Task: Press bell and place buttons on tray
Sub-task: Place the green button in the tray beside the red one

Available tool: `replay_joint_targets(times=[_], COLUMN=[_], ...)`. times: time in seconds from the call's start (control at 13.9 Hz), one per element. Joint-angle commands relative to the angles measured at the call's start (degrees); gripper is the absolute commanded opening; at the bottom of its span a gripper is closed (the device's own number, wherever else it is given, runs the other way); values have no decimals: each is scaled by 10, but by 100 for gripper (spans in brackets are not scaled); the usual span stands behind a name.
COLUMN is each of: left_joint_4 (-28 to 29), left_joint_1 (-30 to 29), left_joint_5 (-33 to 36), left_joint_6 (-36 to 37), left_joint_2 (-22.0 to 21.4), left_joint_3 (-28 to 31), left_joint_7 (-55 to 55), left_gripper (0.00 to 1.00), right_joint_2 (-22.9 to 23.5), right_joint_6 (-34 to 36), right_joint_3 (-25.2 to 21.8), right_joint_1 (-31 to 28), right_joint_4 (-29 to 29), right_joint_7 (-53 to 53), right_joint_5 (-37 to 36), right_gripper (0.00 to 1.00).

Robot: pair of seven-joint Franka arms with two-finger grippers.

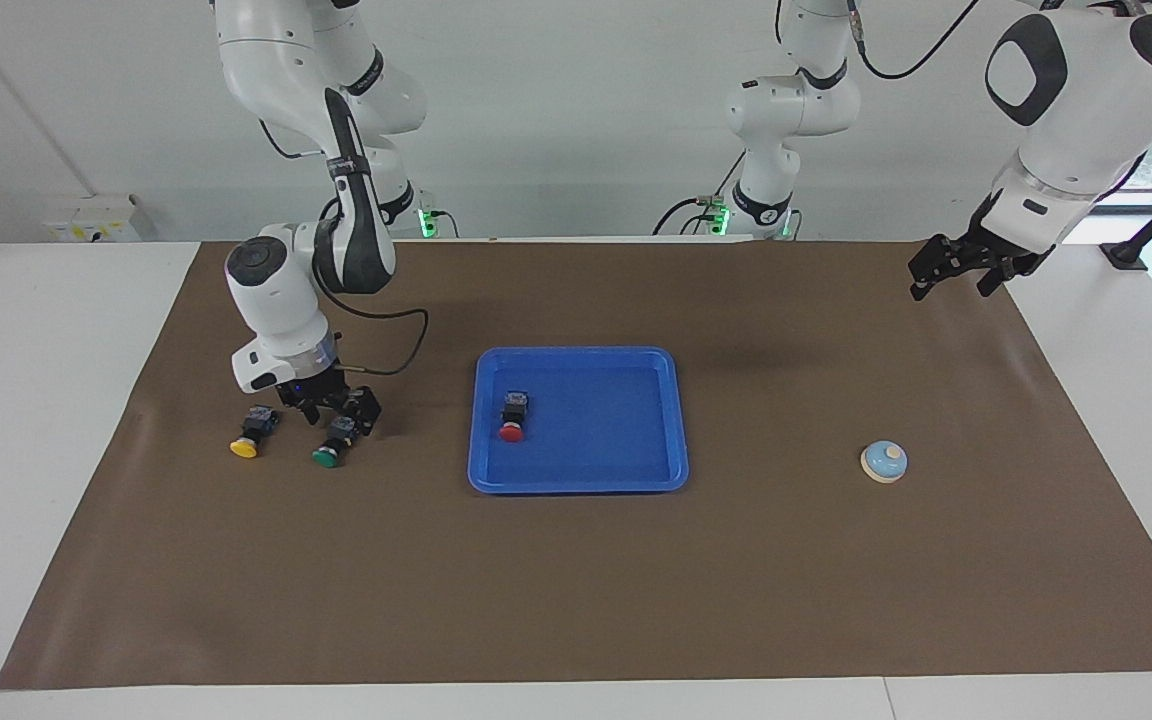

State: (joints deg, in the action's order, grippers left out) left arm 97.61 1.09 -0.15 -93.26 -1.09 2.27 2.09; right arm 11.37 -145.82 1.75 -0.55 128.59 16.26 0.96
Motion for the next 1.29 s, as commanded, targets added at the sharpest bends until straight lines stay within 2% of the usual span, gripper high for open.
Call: replay_joint_targets(times=[0.0,0.29,0.5,0.72,0.93,1.22], left_joint_4=[12,11,11,11,11,11], left_joint_1=[0,0,0,0,0,0], left_joint_5=[7,7,7,7,7,7], left_joint_6=[0,0,0,0,0,0], left_joint_2=[-13,-13,-13,-13,-13,-13], left_joint_3=[1,0,1,0,0,0], left_joint_7=[3,3,3,3,3,3], left_gripper=[100,100,100,100,100,100], right_joint_2=[5,7,7,8,2,8], right_joint_6=[-15,-15,-15,-11,32,181], right_joint_3=[1,1,1,1,3,6], right_joint_1=[-4,-4,-5,-5,0,55], right_joint_4=[2,-1,-4,-6,-38,-164], right_joint_7=[-6,-6,-7,-8,-11,22], right_joint_5=[-5,-5,-5,-5,-5,4], right_gripper=[97,60,37,0,0,0])
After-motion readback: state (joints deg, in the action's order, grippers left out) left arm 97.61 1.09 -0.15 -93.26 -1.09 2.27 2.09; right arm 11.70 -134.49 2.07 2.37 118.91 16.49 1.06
